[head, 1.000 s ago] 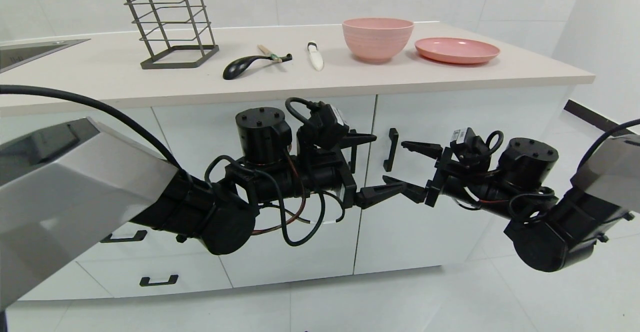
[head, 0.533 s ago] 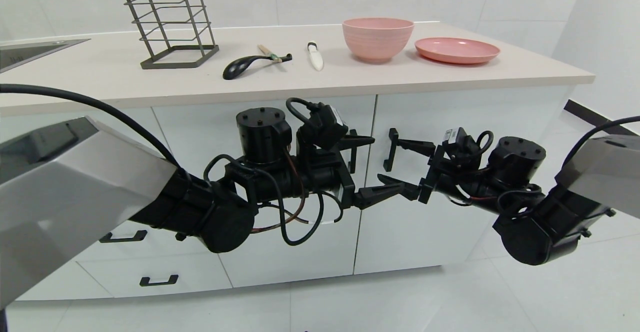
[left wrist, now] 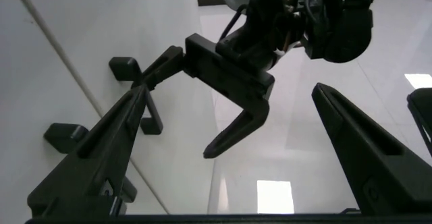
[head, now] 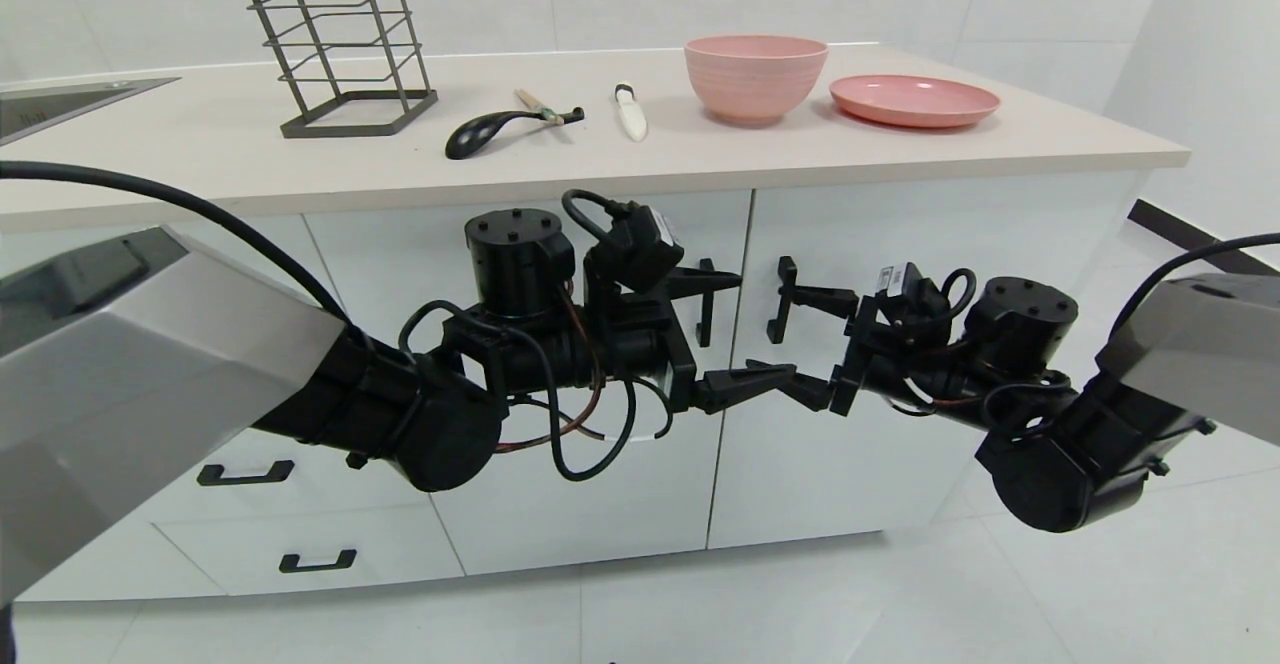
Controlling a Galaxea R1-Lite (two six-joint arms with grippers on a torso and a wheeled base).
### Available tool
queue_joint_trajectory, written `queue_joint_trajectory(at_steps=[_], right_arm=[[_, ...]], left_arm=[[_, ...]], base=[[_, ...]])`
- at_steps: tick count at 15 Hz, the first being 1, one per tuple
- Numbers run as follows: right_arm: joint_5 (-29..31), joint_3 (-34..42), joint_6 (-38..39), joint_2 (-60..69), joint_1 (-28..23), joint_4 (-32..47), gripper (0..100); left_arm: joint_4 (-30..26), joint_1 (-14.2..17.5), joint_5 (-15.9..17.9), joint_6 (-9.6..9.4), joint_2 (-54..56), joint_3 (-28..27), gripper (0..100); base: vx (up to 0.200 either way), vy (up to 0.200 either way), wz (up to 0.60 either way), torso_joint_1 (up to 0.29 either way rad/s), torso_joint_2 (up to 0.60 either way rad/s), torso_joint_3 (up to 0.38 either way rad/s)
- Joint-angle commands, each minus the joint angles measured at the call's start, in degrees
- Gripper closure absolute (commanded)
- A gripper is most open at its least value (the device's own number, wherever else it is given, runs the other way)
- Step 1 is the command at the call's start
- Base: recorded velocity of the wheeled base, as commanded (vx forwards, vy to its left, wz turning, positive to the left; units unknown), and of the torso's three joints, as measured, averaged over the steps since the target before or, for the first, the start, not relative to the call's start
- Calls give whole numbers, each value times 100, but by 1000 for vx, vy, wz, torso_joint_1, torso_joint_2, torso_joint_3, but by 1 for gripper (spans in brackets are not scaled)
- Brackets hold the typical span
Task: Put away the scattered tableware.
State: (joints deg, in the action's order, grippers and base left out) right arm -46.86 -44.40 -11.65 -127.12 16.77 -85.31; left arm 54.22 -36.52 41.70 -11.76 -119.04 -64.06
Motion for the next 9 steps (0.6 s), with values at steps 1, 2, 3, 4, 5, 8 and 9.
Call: queue_joint_trajectory(at_steps=[1, 2, 3, 4, 5, 8, 9], right_arm=[[-42, 1, -4, 12, 45, -3, 0], [-42, 10, -4, 21, 54, -3, 0], [-139, 28, -12, 21, 63, -3, 0], [-201, 63, -12, 30, 63, -3, 0], [-236, 160, -47, 126, 63, 6, 0], [-332, 669, -118, 452, 54, 6, 0], [-368, 854, -135, 566, 54, 6, 0]], left_arm=[[18, 66, -13, -1, 13, -1, 0], [36, 84, -40, -1, -23, -10, 0], [53, 119, -57, -1, -40, -19, 0], [44, 119, -66, -1, -49, -36, 0], [53, 128, -198, -1, -102, -89, 0], [53, 119, -444, 7, -321, -344, 0], [53, 102, -461, 7, -401, -441, 0]], base=[[0, 0, 0, 0, 0, 0], [0, 0, 0, 0, 0, 0], [0, 0, 0, 0, 0, 0], [0, 0, 0, 0, 0, 0], [0, 0, 0, 0, 0, 0], [0, 0, 0, 0, 0, 0], [0, 0, 0, 0, 0, 0]])
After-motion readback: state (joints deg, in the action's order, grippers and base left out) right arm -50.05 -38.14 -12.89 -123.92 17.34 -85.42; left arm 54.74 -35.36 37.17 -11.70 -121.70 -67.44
